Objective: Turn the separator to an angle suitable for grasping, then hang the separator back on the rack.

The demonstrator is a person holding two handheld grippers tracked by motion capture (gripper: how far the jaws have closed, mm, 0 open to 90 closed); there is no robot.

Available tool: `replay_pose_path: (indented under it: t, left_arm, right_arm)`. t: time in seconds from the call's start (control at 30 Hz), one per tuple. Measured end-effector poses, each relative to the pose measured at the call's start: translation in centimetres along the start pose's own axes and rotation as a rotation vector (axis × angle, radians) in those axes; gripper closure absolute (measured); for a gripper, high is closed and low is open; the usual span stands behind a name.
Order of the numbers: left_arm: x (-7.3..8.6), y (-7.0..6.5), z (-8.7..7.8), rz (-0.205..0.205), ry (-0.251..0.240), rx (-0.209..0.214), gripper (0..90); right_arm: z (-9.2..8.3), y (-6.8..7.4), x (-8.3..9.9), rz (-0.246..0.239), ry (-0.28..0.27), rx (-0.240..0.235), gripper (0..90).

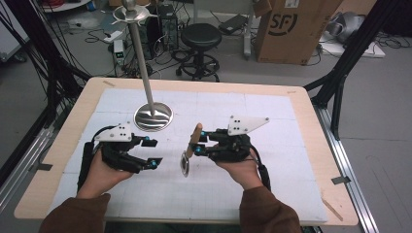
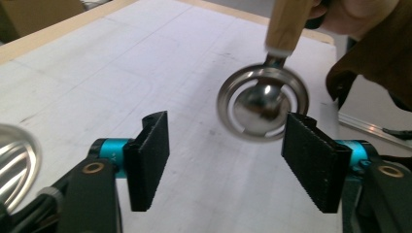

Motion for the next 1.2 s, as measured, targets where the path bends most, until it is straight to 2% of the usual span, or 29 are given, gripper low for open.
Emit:
replay_pose_path:
  t: [0.23, 0.37, 0.6, 0.8, 1.2]
  left_arm:
    - [1.1, 1.4, -0.7, -0.005, 0.048, -0.077, 25.2]
    - [1.3, 1.7, -0.9, -0.007, 0.048, -0.089, 22.8]
    - [1.4, 2.5, -1.7, -0.017, 0.034, -0.134, 17.8]
    - [1.4, 2.9, -2.3, -0.025, 0.02, -0.142, 17.4]
    - [1.2, 2.6, -2.4, -0.018, 0.013, -0.143, 17.3]
  right_arm:
    - [-1.4, -1.0, -0.6, 0.009, 0.01, 0.044, 68.5]
    - [-1.7, -1.2, -1.1, 0.005, 0.01, 0.059, 68.5]
    - [-1.9, -1.6, -1.1, 0.009, 0.019, 0.072, 68.5]
    - [-1.9, -2.4, -1.8, 0.005, 0.037, 0.08, 68.6]
    - [-0.6, -4.1, -5.3, -0.011, 0.057, 0.095, 68.5]
Point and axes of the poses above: each handheld gripper's, and its own axes: z roughly forward along the jaws, x roughly out of its underside, y roughly to its left, the point moved 7 cm from there along z, roughly forward along the jaws, and after that the axes turned 6 degrees about -y, right-handed, at the moved point
